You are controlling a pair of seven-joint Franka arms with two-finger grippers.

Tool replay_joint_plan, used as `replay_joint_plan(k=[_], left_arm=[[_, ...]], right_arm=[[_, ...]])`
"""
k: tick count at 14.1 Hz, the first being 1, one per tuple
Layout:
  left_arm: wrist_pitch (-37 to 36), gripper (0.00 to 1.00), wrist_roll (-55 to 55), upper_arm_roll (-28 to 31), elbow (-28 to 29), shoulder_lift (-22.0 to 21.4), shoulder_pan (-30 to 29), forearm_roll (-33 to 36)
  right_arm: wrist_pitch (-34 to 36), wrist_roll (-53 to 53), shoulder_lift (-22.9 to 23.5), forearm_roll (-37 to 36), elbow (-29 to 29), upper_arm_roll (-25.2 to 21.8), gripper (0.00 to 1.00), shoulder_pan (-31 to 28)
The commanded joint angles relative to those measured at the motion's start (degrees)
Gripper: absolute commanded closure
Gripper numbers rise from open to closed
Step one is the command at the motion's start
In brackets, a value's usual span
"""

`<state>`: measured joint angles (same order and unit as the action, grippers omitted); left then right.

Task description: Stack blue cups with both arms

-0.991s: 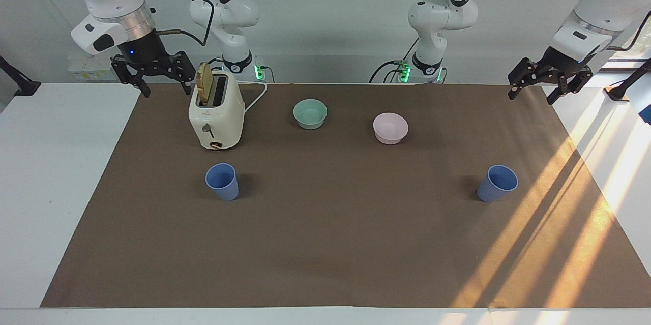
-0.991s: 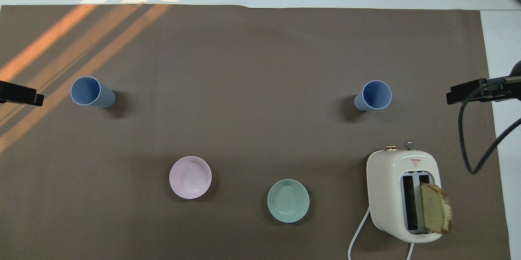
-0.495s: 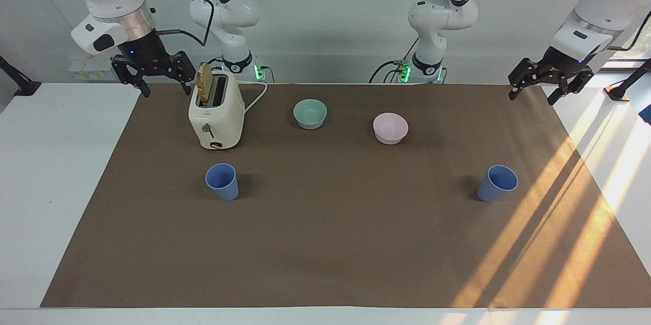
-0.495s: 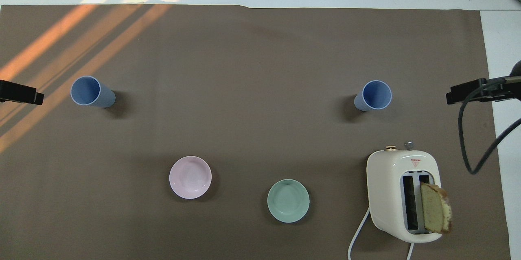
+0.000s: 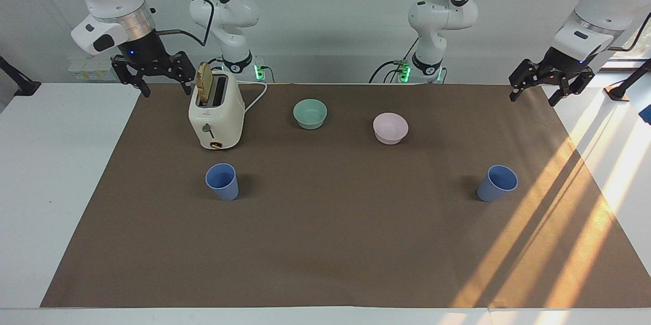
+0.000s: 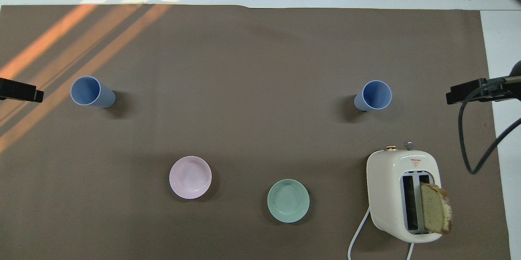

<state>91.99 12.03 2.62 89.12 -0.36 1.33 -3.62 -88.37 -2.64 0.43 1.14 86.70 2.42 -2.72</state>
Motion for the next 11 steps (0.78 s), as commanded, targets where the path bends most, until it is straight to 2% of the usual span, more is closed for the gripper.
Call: replay_joint_plan(k=[1,5,11], left_arm=[[4.3,0.0,2.2,0.5,3.2,-0.9,0.1,1.1],[14.7,0.0,2.8,0.5,8.9,0.2,-0.3,1.0],[25.2,0.0,7.0,0.5,14.2,5.8,-3.1,1.0]], right_arm=[[0.0,0.8,-0.1,1.0,0.0,0.4,0.0,-0.6],[0.0,0.9,-0.1,1.0,0.0,0.4,0.0,-0.6],[0.1,0.8,-0.1,1.0,0.0,0.5,0.0,-0.6]])
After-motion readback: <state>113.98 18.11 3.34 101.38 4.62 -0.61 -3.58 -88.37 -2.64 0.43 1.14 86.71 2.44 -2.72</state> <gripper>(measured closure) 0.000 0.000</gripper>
